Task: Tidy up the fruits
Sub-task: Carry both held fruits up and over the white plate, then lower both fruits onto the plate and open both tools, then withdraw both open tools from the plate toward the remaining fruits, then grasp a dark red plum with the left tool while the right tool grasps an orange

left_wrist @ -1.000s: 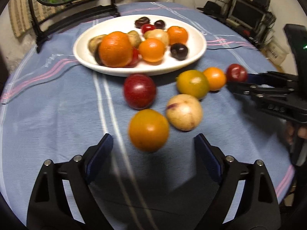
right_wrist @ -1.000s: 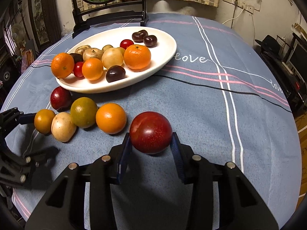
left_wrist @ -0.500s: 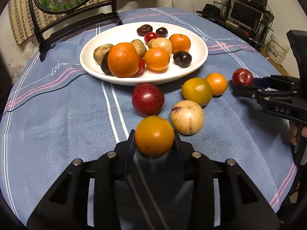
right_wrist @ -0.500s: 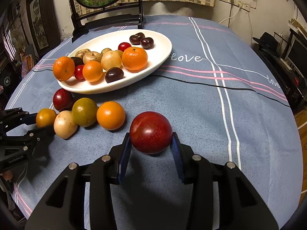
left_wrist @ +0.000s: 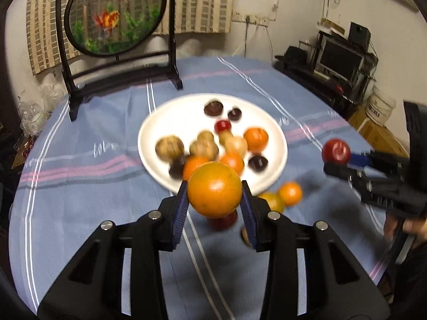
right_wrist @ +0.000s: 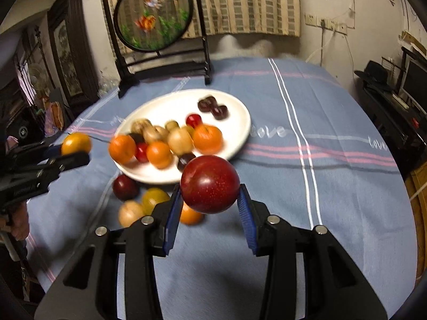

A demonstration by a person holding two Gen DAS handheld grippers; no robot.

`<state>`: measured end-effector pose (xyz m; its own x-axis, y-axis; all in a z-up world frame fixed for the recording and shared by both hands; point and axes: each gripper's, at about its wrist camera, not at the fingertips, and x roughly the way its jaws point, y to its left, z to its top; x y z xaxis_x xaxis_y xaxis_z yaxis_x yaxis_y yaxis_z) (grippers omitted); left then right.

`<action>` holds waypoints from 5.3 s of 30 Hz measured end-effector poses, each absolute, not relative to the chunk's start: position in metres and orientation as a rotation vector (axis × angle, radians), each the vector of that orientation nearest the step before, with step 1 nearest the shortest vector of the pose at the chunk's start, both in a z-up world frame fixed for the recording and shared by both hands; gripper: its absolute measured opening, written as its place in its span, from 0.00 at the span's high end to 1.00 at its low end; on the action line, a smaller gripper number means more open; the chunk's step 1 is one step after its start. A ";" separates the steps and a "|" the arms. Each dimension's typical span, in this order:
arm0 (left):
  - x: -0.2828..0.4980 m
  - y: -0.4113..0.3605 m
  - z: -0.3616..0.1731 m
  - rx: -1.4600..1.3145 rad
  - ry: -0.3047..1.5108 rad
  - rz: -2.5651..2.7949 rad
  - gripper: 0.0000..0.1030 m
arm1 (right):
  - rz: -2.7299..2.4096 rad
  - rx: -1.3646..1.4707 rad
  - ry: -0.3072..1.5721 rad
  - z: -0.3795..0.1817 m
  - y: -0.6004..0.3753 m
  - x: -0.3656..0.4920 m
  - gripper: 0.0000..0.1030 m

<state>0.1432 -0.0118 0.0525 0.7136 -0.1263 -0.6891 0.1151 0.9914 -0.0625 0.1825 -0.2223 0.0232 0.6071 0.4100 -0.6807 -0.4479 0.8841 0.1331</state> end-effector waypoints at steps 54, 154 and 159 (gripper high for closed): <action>0.284 0.009 0.030 -0.087 0.824 0.161 0.30 | 0.428 0.015 0.786 0.022 -0.172 0.285 0.39; 0.133 -0.001 -0.028 -0.090 0.908 0.034 0.62 | 0.387 -0.057 0.914 -0.034 -0.216 0.158 0.32; 0.132 0.001 -0.032 -0.091 0.912 0.029 0.62 | 0.424 -0.122 0.949 -0.040 -0.202 0.167 0.33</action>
